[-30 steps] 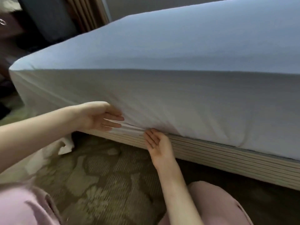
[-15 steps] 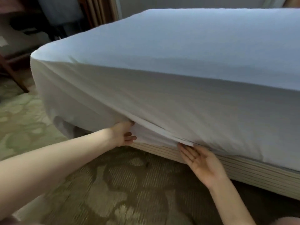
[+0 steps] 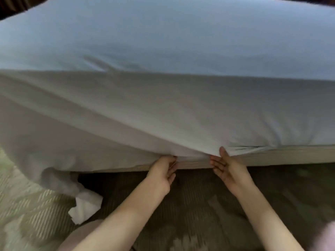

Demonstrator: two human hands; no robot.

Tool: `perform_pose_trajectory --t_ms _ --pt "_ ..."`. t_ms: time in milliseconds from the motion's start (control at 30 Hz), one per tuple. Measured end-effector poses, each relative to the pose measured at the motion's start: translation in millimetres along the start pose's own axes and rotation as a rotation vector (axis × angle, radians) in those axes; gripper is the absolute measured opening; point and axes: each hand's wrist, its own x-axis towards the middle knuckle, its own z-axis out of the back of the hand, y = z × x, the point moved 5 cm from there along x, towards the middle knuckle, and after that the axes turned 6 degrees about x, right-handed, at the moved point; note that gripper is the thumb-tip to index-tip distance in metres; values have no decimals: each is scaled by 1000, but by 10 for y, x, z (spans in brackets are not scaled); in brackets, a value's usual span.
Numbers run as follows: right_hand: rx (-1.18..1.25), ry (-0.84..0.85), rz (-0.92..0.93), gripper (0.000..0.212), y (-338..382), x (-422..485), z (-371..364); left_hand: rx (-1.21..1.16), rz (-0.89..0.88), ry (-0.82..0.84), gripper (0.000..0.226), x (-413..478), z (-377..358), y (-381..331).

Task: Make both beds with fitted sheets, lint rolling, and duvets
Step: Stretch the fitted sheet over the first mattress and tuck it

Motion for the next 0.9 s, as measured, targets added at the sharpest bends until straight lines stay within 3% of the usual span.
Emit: perform_pose_trajectory --t_ms 67,133,333,433,567,767,900 --pt "33 -54 21 17 -63 0 -11 -98 -37 62 14 2 -95 -93" --pt "115 -96 46 21 -133 -33 -72 -111 -132 -10 23 37 -183 -207" --pt "216 -110 -48 39 -428 -135 -174 -181 -221 -148 7 -83 -367 -190" --pt "119 -100 -45 29 -343 -144 -121 -88 -248 -185 20 -96 -362 -231" --pt "128 -36 -23 28 -248 -106 -306 89 -204 -212 19 -26 -139 -177" --pt "-162 -229 125 17 -166 30 -314 421 -312 -218 10 -2 -62 -230" --pt "-307 -145 -88 26 -382 185 -226 490 -327 -244 24 36 -66 -312"
